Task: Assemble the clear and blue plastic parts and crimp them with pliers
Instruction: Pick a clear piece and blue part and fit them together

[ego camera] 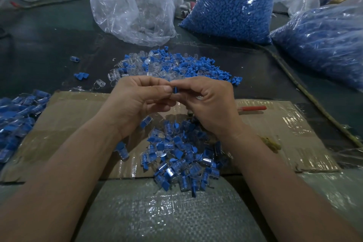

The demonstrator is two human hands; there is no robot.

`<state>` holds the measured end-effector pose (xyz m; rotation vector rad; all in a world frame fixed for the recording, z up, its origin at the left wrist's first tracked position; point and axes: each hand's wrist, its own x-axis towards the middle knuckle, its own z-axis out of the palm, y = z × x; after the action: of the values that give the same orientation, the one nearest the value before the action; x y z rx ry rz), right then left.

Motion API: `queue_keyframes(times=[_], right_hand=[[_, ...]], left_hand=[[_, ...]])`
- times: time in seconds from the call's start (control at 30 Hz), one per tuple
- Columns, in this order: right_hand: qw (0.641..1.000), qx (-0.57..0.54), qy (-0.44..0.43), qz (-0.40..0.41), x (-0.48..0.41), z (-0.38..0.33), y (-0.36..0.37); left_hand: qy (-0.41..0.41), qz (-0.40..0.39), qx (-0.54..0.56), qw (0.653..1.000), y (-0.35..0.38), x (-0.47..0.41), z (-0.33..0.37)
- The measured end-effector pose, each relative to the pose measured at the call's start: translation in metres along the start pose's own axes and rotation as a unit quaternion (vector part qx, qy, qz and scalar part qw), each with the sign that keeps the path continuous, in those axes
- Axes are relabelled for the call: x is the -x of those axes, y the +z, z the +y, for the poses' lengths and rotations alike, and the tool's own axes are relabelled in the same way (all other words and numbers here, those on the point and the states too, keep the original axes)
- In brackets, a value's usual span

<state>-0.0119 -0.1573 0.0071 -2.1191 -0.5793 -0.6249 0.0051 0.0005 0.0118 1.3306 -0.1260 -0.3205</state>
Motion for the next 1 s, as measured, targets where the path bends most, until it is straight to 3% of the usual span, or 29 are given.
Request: queue_keyframes(times=[1.0], right_hand=[[0.999, -0.020, -0.013, -0.033, 0.0001, 0.0018, -0.0055]], left_hand=[[0.020, -0.022, -0.069, 0.997, 0.0001, 0.0006, -0.0004]])
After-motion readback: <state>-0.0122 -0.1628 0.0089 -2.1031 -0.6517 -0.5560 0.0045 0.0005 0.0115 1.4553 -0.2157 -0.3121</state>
